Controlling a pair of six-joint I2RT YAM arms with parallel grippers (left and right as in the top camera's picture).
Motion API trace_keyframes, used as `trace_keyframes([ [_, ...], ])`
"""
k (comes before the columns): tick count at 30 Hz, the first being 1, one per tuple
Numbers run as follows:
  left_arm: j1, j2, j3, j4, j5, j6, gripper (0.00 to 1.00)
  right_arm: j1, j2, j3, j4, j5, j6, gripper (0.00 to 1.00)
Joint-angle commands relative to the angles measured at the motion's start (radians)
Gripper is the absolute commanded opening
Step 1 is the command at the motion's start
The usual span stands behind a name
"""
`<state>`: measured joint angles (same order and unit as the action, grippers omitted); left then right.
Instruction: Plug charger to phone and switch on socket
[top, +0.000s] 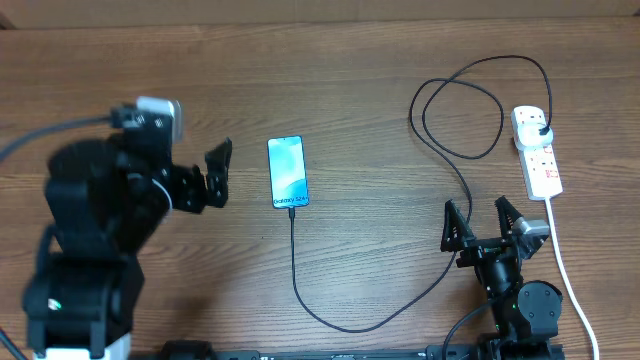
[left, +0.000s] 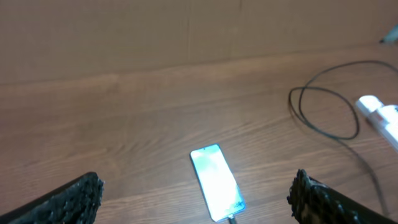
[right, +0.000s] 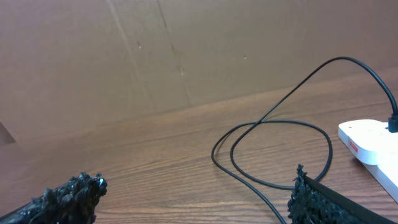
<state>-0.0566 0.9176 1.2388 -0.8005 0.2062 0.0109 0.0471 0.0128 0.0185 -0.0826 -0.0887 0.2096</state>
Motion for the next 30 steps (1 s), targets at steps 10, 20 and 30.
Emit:
trace_keyframes([
  [10,0.005,-0.404,-0.626,0.478,-0.006,0.077,1.00,-0.003,-0.010,-0.011,0.005,0.012,0.003,1.00],
  [20,0.008,-0.704,-0.981,0.728,-0.043,0.128,1.00,-0.003,-0.010,-0.011,0.005,0.012,0.003,1.00],
  [30,0.070,-0.853,-1.134,0.772,-0.038,0.217,1.00,-0.003,-0.010,-0.011,0.005,0.012,0.003,1.00],
])
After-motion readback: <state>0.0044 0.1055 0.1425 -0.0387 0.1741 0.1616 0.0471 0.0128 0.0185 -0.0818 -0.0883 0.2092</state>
